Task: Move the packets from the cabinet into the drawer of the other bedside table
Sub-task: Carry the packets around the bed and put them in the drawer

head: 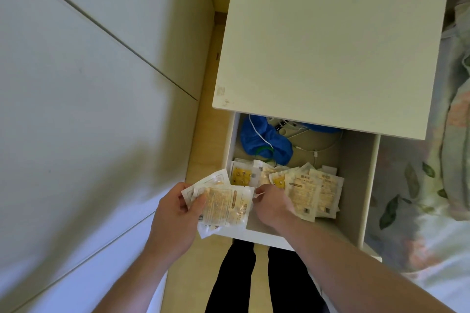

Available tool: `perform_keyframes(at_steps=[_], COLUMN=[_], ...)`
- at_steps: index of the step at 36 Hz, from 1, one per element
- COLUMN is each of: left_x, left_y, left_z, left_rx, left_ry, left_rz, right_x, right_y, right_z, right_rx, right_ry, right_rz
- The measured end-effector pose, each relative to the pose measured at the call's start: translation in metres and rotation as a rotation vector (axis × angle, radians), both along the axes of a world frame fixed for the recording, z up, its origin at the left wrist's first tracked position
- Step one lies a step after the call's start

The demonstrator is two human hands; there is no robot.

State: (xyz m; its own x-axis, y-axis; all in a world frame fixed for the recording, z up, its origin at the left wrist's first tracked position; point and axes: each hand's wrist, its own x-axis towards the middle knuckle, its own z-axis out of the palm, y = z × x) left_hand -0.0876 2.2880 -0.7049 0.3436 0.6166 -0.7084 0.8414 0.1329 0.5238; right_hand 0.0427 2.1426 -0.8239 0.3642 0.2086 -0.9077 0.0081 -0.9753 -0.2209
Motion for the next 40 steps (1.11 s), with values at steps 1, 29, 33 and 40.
perform_keyframes(at_steps=[1, 29, 33, 40], left_x=[0.002, 0.013, 0.008, 0.014], left_y=[0.000, -0.011, -0.010, -0.012], left_z=[0.000, -0.023, -0.025, -0.026], left_rx=[0.001, 0.132, 0.094, 0.084], left_ry=[-0.004, 0.055, 0.000, -0.021], left_rz=[0.003, 0.072, 0.088, 0.000], right_x=[0.004, 0.032, 0.008, -0.013], right_y=[-0.004, -0.035, -0.018, -0.007], right_z=[0.001, 0.013, 0.003, 0.003], right_rx=[-0.001, 0.223, 0.162, 0.090], right_ry=[-0.002, 0.235, 0.215, 0.097], right_rz=[-0.014, -0.866, -0.750, -0.395])
